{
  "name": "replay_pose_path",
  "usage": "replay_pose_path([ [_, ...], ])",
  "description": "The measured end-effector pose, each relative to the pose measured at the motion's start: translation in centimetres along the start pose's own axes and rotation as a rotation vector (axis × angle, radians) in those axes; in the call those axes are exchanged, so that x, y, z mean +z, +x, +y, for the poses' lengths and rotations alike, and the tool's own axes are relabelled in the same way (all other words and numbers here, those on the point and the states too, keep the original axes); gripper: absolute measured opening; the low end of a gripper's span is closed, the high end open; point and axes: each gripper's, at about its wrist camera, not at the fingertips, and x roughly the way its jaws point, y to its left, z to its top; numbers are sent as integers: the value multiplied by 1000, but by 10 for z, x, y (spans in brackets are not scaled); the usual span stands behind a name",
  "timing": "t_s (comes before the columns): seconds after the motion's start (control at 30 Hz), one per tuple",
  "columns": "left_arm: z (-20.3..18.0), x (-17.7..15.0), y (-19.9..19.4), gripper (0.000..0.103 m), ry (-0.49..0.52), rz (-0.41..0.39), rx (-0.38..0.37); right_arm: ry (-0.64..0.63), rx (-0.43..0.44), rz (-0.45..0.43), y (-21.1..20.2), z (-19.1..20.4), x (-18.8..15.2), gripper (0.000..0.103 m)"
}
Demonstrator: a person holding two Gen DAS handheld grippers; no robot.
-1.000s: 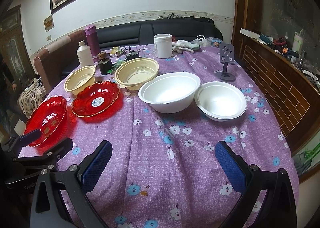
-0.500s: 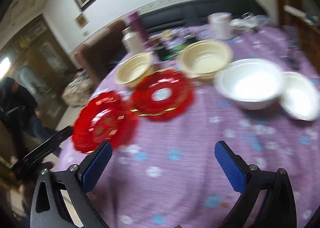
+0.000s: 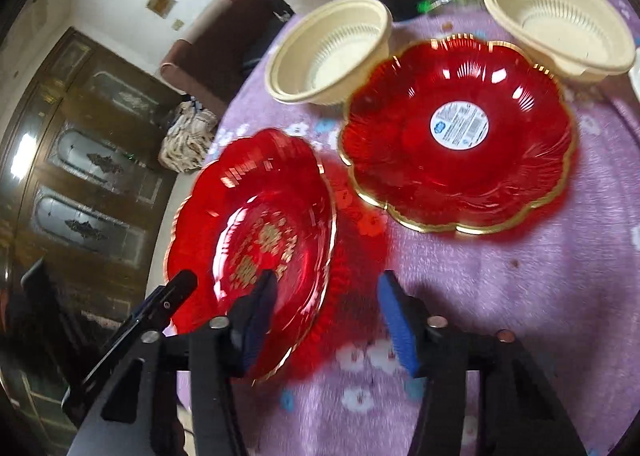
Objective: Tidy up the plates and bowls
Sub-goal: 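Grasp the rim of the large red 'THE WEDDING' plate with the left gripper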
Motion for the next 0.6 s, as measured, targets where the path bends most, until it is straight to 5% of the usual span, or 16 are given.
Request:
replay_pose_path([
  [0.1, 1, -3, 12, 36, -4, 30, 46, 1, -9, 10, 12, 3, 2, 12],
  [0.17, 3, -5, 13, 19, -13, 34, 74, -24, -41, -3, 14, 8, 1, 7],
  [0.6, 6, -24, -34, 16, -10, -61, 65, -111, -57, -69, -26, 21, -30, 6],
])
